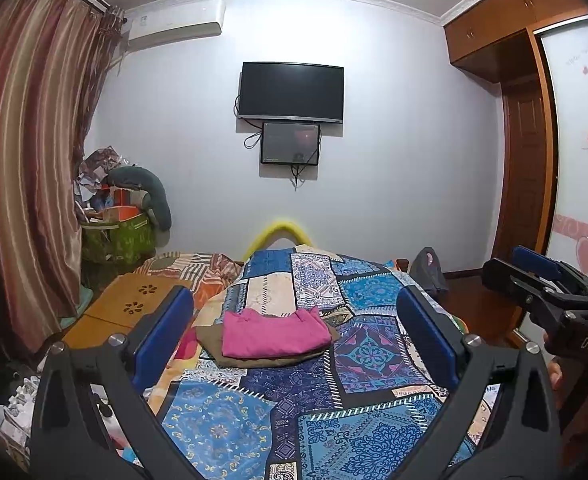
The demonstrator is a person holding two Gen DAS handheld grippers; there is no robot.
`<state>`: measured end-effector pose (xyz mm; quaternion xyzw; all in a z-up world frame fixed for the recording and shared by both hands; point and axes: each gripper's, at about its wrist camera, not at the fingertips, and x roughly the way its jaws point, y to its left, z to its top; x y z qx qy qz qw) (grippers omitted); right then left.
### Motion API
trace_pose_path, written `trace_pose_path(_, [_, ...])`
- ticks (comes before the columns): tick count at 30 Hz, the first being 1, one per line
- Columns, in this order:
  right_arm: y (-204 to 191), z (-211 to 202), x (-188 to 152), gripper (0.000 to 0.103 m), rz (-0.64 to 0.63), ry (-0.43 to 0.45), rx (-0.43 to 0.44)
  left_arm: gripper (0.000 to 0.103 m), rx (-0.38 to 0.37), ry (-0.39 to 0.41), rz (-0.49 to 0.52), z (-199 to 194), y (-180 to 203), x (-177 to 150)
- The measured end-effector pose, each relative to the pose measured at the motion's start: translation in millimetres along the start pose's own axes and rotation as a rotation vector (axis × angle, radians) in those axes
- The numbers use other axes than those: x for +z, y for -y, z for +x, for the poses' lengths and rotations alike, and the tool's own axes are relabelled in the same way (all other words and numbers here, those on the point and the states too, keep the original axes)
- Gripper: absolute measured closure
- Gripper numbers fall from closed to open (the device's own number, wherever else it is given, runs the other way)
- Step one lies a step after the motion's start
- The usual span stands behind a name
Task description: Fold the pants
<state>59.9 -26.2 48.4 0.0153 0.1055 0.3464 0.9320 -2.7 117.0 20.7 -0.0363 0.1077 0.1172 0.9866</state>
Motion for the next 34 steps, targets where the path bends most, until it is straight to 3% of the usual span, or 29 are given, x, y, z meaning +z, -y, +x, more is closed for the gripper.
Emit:
trace_pose_path(8, [-0.4,-0.5,0.0,0.0,-0.001,0.003,0.002,0.0,-0.039,-0.007,0.003,0.8,-3.2,1.3])
trace_pose_path(34, [0.0,3.5,-1.0,0.0,-0.002,-0.024,0.009,0.0,-0.036,-0.01,-0.013,7.6,-6.2,-3.2])
